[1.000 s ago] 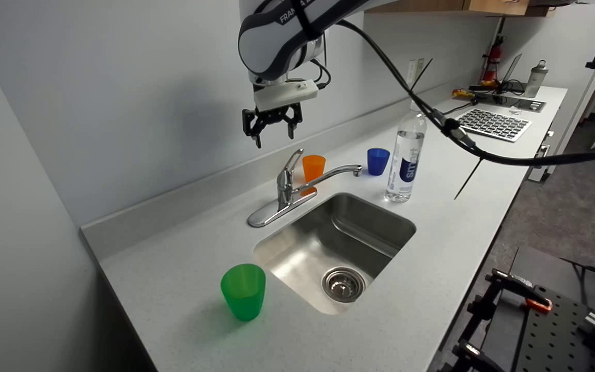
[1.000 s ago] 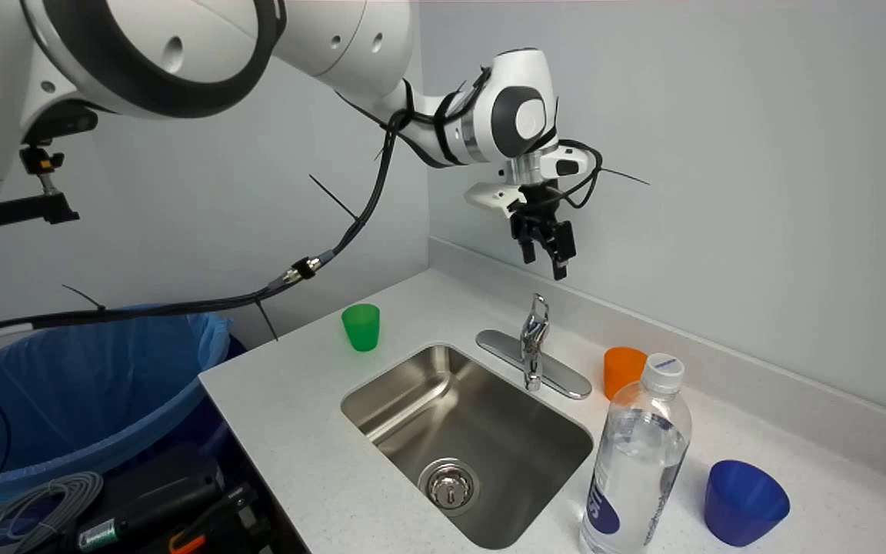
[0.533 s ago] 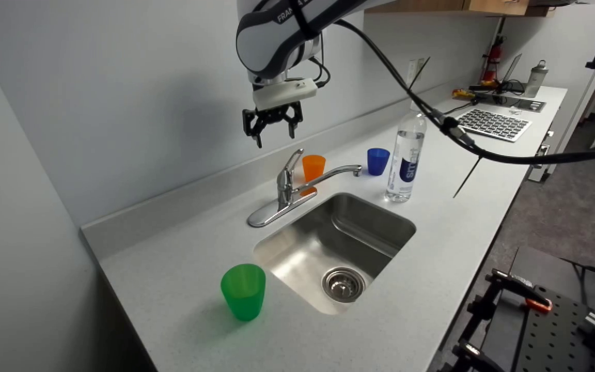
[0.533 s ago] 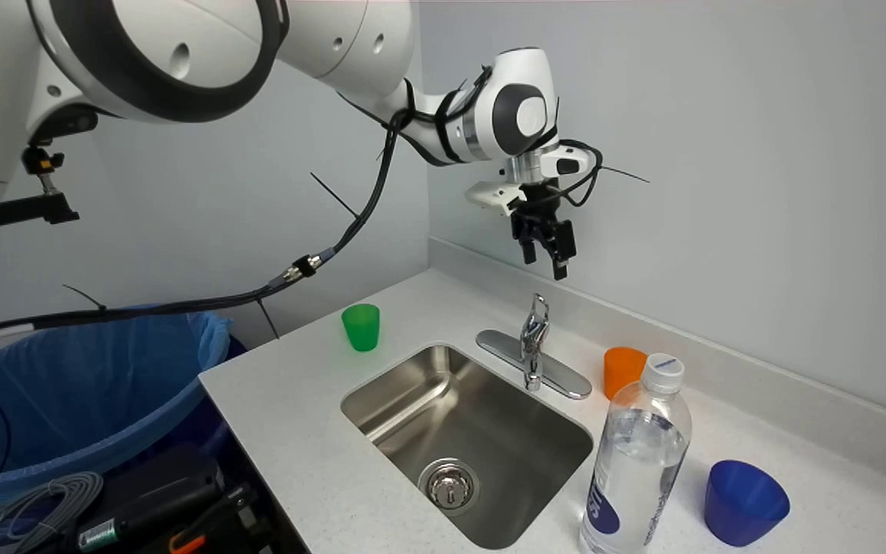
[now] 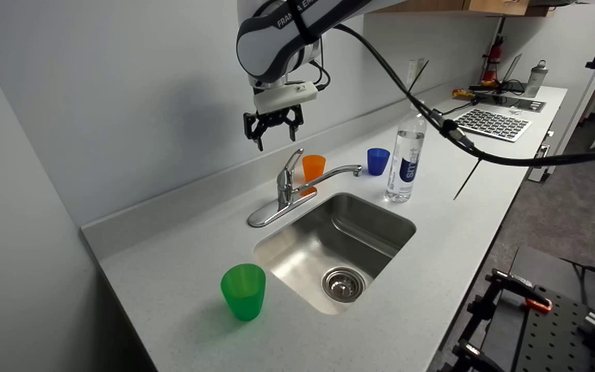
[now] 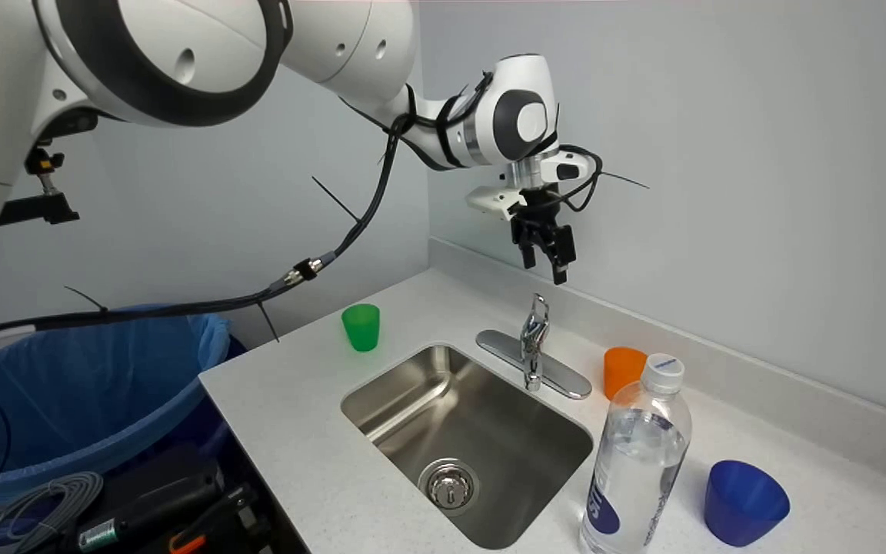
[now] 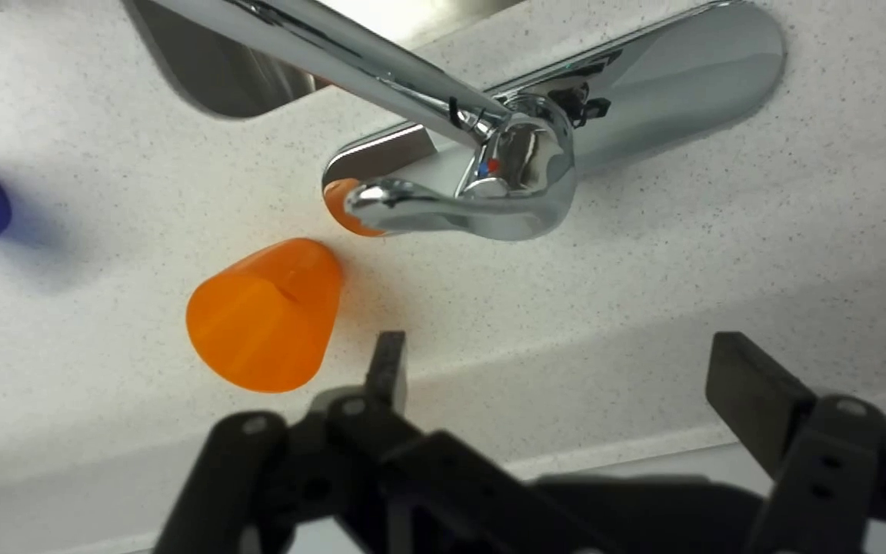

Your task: Push the tap lever down

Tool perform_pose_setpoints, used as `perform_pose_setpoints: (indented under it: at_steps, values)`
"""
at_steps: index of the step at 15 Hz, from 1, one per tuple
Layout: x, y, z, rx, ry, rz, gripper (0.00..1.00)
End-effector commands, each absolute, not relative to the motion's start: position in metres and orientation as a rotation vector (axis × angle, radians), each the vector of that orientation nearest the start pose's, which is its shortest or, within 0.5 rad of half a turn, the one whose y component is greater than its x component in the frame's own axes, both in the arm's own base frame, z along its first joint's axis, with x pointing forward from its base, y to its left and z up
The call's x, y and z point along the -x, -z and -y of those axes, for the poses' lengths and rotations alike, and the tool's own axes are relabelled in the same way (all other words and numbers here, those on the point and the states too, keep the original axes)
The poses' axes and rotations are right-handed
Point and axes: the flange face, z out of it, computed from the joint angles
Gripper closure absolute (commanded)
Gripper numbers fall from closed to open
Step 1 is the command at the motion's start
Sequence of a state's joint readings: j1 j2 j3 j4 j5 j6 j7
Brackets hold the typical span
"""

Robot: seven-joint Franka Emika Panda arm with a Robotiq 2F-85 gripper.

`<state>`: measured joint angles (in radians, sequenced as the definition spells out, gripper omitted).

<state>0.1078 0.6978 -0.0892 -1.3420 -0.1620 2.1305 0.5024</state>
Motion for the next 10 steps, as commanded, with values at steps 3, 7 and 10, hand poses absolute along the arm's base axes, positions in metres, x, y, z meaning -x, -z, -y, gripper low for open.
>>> perform_pose_setpoints:
  at_steps: [3,7,10]
  values:
    - [-0.753,-0.322,0.015,3.233,0.208,-0.706,0.00]
    - [-0.754,-0.314,0.033,3.240,0.196,-0.715,0.00]
    - [-0.754,-0.307,0.032,3.225,0.180,-0.658,0.00]
